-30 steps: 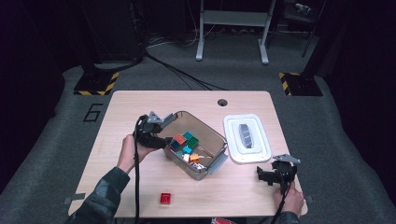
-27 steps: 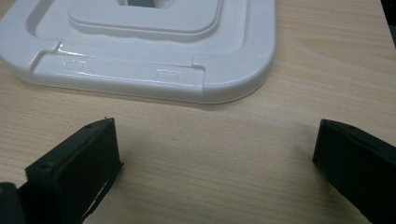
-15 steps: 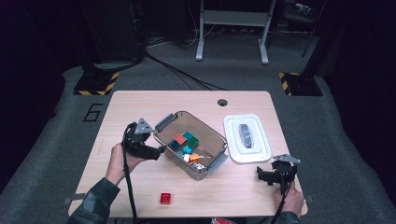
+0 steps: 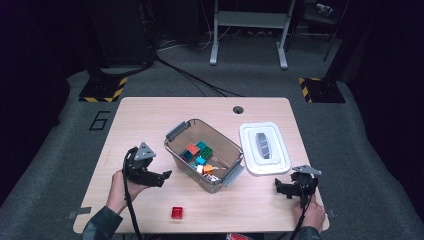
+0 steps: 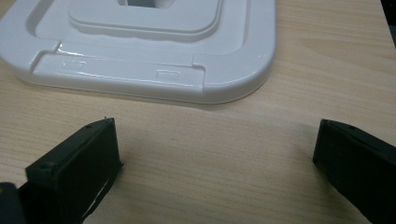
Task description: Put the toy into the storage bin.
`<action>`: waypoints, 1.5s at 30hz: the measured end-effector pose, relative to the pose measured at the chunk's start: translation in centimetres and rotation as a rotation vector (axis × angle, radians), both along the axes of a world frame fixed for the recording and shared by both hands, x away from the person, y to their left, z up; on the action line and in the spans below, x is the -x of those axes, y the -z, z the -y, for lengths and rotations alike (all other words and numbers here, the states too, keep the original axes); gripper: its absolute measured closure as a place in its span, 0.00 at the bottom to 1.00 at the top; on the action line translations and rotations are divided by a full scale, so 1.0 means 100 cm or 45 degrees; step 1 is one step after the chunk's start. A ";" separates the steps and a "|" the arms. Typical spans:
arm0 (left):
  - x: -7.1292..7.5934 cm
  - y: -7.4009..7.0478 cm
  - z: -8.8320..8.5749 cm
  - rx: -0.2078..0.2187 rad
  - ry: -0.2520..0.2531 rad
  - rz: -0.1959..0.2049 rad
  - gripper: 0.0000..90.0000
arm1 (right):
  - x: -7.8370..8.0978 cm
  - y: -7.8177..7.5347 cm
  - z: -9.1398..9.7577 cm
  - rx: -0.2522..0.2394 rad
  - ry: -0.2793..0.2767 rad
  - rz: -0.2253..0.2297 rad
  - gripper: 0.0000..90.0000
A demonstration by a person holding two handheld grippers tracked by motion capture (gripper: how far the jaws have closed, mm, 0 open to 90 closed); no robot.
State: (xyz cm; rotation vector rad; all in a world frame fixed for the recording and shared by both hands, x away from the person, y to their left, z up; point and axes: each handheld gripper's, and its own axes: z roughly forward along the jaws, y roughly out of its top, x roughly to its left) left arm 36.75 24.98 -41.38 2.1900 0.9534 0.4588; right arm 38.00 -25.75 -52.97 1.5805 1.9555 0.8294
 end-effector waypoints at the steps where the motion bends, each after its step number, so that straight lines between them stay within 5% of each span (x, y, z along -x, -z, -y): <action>1: 0.001 0.003 0.000 0.001 0.001 -0.001 0.12 | 0.000 0.000 0.000 0.000 0.000 0.000 0.00; 20: 0.024 0.051 0.012 0.018 0.053 -0.097 0.08 | 0.000 0.000 0.000 0.000 0.000 0.000 0.00; 30: 0.039 0.076 0.028 0.018 0.153 -0.169 0.07 | 0.000 0.000 0.000 0.000 0.000 0.000 0.00; 38: 0.044 0.086 0.037 -0.019 0.181 -0.187 0.07 | 0.000 0.000 0.000 0.000 0.000 0.000 0.00; 45: 0.037 0.093 0.035 -0.066 0.129 -0.151 0.08 | 0.000 0.000 0.000 0.000 0.000 0.000 0.00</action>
